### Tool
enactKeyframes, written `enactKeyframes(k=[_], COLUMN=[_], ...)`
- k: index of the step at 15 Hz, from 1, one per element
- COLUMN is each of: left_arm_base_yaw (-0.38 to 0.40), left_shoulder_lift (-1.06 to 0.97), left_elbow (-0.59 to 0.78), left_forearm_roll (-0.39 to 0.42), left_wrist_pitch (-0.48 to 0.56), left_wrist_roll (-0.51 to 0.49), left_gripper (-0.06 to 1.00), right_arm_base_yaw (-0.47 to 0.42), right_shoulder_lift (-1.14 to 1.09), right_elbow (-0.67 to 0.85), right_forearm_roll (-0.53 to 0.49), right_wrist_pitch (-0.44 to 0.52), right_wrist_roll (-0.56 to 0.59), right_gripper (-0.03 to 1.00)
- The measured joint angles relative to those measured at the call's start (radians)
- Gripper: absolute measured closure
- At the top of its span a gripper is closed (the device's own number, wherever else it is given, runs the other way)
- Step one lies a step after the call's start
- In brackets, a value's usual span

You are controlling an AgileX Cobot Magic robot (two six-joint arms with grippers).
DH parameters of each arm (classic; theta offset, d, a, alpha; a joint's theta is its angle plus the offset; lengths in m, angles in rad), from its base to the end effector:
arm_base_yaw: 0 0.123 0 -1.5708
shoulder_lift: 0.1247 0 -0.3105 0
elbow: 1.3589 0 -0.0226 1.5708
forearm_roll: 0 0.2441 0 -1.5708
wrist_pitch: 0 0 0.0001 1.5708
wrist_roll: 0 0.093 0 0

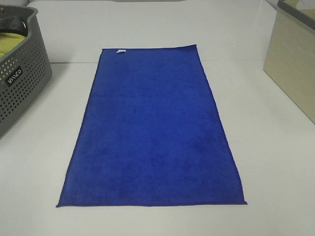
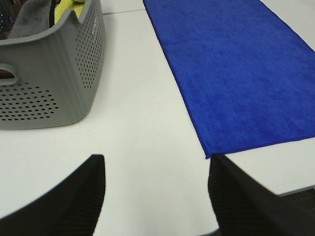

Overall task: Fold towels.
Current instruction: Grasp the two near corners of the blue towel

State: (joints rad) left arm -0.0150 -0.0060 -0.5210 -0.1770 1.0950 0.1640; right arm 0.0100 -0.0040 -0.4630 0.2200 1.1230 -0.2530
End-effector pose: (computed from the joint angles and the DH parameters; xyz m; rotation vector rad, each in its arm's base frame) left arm -0.0404 -0.0140 0.2769 0.1970 2.0314 -0.1186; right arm -0.0355 0.0179 0.2596 -0.2921 2.1001 0.1239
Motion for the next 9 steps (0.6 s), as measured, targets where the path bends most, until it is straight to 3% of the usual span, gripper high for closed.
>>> enactKeyframes(k=[9], left_arm_base_yaw=[0.0], left_shoulder_lift=[0.0], left_elbow=[0.0], left_forearm_roll=[0.0], left_wrist_pitch=[0.0], left_wrist_roll=[0.0], left_gripper=[0.35], right_arm_base_yaw=[0.0], right_shoulder_lift=[0.0], right_elbow=[0.0], right_forearm_roll=[0.0], right_wrist_pitch=[0.0], right_wrist_roll=[0.0], right_gripper=[0.22])
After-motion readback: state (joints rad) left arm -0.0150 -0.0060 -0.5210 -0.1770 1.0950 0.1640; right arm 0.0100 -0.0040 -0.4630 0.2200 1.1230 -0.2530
